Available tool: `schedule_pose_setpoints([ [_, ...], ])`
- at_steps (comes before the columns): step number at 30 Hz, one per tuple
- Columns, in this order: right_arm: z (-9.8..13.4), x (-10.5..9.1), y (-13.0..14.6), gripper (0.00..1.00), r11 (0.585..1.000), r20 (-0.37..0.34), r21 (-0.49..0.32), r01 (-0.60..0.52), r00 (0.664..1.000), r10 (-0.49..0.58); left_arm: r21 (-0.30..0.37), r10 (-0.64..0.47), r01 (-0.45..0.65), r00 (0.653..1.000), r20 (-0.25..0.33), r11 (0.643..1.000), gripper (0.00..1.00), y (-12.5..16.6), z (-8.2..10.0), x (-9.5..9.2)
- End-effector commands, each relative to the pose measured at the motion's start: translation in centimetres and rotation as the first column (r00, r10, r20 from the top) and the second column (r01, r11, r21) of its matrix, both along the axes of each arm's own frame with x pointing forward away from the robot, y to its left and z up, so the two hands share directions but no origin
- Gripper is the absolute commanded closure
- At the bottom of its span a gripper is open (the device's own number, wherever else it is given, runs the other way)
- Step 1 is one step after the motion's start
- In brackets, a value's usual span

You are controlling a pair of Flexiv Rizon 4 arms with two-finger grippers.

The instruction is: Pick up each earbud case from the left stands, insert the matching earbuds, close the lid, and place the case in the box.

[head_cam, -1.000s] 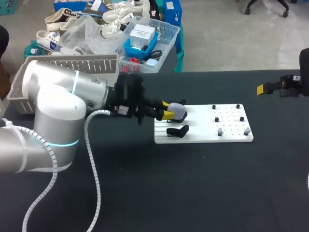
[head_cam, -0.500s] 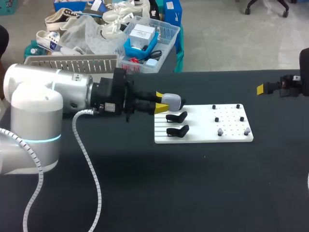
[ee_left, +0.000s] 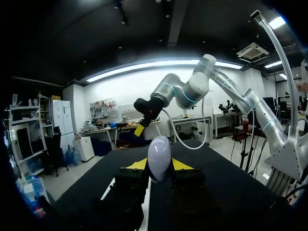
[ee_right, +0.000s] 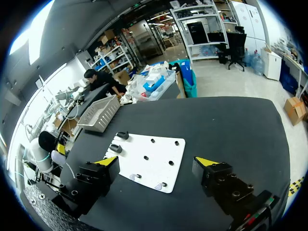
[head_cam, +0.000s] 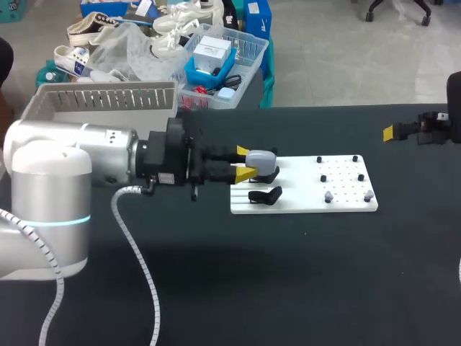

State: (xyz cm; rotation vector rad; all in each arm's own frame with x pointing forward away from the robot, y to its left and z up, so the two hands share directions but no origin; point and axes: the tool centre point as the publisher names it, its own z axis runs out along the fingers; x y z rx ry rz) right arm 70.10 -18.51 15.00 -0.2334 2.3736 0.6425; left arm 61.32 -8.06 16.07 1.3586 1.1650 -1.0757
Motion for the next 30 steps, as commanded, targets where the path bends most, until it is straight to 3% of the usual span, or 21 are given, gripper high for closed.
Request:
schedule_pose_setpoints([
  [1,-0.06,0.04,-0.07,0.0,1.0,0.001,0.003,-0.004,1.0,0.004,-0.01,0.041,-0.041,0.999,0.016,0.999,1.0,-0.88,-0.54,-0.78],
  [30,-0.06,0.04,-0.07,0.0,1.0,0.001,0.003,-0.004,1.0,0.004,-0.028,0.075,-0.075,0.997,-0.006,0.997,1.0,-1.6,-0.57,-0.73],
])
